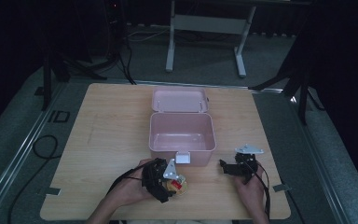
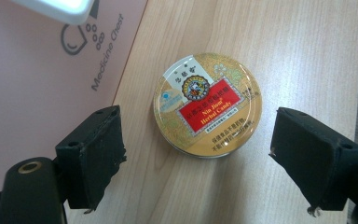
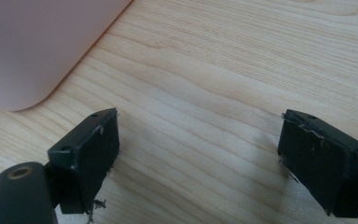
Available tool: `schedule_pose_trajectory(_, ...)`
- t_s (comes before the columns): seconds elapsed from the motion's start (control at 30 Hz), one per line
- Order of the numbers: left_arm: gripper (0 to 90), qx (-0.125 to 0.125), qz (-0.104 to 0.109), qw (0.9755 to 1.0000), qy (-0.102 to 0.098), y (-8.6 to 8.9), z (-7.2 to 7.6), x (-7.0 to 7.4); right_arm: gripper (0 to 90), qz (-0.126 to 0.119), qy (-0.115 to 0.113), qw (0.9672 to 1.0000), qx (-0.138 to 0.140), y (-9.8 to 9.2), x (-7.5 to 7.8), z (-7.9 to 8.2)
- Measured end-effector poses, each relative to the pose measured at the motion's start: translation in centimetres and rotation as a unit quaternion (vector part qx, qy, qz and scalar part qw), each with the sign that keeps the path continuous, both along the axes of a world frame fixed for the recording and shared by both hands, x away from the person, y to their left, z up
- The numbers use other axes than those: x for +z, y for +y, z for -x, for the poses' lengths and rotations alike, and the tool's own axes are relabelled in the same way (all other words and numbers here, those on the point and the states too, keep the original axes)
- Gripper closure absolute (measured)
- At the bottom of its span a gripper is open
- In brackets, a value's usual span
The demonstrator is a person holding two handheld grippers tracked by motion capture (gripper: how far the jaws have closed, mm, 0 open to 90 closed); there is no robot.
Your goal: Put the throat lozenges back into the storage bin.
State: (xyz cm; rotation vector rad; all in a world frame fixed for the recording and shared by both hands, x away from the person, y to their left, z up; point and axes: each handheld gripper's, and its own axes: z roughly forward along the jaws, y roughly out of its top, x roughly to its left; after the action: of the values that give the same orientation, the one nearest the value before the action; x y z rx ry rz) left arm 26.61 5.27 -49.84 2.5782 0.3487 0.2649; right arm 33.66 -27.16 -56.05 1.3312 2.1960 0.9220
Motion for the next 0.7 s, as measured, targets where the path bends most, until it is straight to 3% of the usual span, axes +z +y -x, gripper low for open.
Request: schedule_pose_trajectory(0.7,15.9,-0.025,-0.047,0.9985,-0.011,-2.3,-0.3,-1.1,12.4,0.0,0.0,1.0,0.0,0.0,0.0,0.0)
